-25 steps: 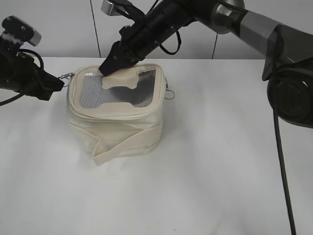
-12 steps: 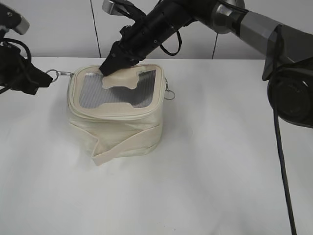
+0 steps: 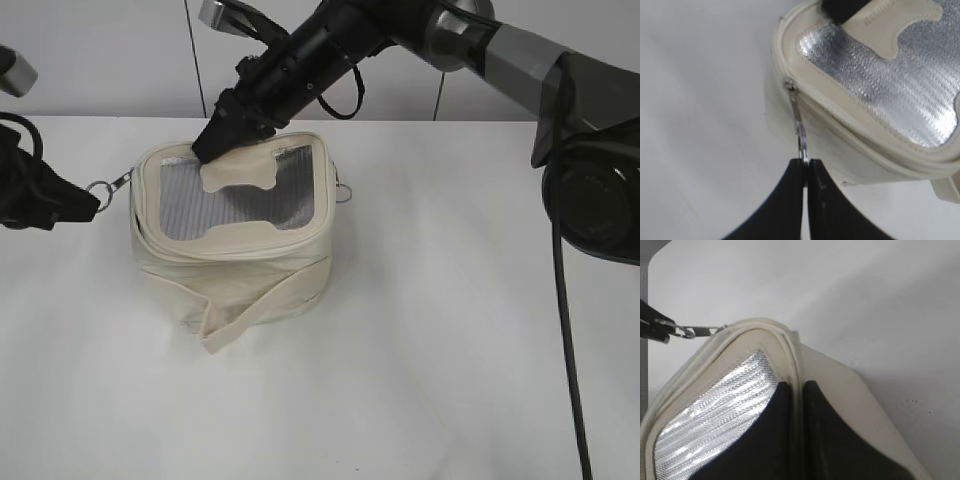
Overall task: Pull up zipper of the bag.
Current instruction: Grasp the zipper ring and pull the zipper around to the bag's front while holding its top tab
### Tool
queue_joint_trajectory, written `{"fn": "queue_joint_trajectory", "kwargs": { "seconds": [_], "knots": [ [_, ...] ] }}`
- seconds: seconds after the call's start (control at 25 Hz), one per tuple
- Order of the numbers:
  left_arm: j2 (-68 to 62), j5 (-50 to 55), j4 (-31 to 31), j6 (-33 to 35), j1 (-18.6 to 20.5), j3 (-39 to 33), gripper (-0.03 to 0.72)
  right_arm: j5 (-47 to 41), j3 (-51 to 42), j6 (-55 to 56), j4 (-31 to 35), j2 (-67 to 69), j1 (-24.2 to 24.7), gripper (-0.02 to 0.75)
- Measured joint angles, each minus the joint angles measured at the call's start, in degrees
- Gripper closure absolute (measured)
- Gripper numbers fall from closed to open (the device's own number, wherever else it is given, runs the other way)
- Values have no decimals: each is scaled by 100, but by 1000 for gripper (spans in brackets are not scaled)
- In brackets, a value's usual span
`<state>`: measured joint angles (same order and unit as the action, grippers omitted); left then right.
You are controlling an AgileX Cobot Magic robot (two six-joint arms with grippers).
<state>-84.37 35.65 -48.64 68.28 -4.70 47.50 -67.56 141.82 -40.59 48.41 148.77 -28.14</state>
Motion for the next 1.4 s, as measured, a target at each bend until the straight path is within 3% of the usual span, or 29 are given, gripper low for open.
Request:
{"fn": "queue_joint_trajectory", "kwargs": {
  "seconds": [0.2, 0.4, 0.92, 1.16, 1.24, 1.4],
  "knots": [
    [428, -86, -205, -89, 0, -554, 697, -135, 0, 93, 76, 0, -47, 684],
    [847, -191, -237, -147, 0, -645, 697, -159, -6, 355, 121, 0, -65, 684],
    [1059, 933, -36, -605, 0, -1107, 697, 444, -9, 1371, -137, 6, 149, 689],
    [1059, -191, -36, -612, 0, -1112, 690, 359, -9, 1036, -126, 13, 163, 692],
    [1059, -752, 6, -591, 0, -1096, 622, 246, -9, 713, -71, 13, 163, 692],
    [768, -1066, 43, -384, 0, -779, 361, 74, -9, -113, 34, 13, 164, 692]
  ]
}}
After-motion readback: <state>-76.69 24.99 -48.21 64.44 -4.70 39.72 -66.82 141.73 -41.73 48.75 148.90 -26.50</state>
